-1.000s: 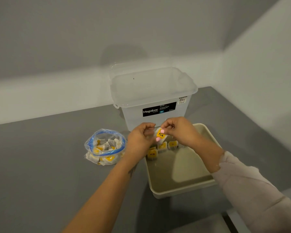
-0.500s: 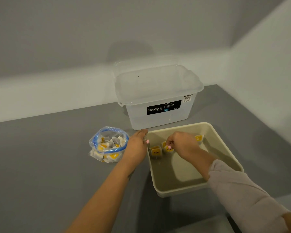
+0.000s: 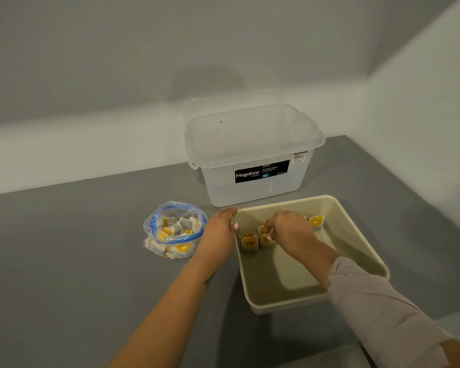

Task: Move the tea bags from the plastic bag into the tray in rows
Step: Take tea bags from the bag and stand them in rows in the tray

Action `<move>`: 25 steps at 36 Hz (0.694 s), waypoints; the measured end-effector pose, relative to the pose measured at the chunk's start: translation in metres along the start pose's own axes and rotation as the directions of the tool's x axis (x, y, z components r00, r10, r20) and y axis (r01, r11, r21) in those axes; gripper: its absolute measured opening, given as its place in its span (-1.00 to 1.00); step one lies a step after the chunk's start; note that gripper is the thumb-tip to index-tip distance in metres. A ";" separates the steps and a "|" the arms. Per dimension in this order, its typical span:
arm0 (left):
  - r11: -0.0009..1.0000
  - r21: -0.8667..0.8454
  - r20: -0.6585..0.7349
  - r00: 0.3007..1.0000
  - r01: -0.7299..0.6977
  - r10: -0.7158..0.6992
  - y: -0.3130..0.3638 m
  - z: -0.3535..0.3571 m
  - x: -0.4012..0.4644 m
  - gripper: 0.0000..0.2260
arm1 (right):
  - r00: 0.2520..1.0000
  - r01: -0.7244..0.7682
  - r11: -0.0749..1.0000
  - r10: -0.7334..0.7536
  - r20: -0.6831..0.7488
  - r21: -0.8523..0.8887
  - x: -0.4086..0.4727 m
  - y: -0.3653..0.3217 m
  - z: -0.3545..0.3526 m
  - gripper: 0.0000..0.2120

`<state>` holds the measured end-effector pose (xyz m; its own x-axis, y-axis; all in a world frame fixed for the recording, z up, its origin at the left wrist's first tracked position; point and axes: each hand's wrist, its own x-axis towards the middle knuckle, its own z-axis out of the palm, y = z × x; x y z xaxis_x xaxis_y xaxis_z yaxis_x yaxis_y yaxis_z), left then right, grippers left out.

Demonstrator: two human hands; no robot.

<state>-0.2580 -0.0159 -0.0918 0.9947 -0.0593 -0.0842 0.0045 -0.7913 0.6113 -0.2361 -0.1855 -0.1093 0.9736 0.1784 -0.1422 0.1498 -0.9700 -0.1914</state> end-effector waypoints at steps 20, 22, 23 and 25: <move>0.986 -0.126 -0.218 0.973 -0.104 0.075 -0.025 -0.053 0.003 -0.79 | 0.946 0.096 0.925 0.030 -0.322 0.367 -0.001 -0.037 -0.042 -0.91; 0.985 -0.143 -0.260 0.964 -0.096 0.056 -0.037 -0.067 0.009 -0.79 | 0.943 0.122 0.921 0.009 -0.332 0.371 0.004 -0.053 -0.046 -0.93; 0.986 -0.139 -0.278 0.960 -0.089 0.048 -0.043 -0.073 0.012 -0.77 | 0.945 0.137 0.919 -0.009 -0.328 0.369 0.007 -0.063 -0.048 -0.93; 0.992 -0.106 -0.297 0.954 -0.065 0.030 -0.057 -0.085 0.019 -0.73 | 0.956 0.157 0.918 -0.048 -0.290 0.364 0.013 -0.082 -0.051 -0.92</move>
<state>-0.2308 0.0798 -0.0608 0.9801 0.0999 0.1718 -0.0488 -0.7169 0.6954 -0.2274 -0.1120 -0.0456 0.9732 0.1695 0.1554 0.2278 -0.8027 -0.5512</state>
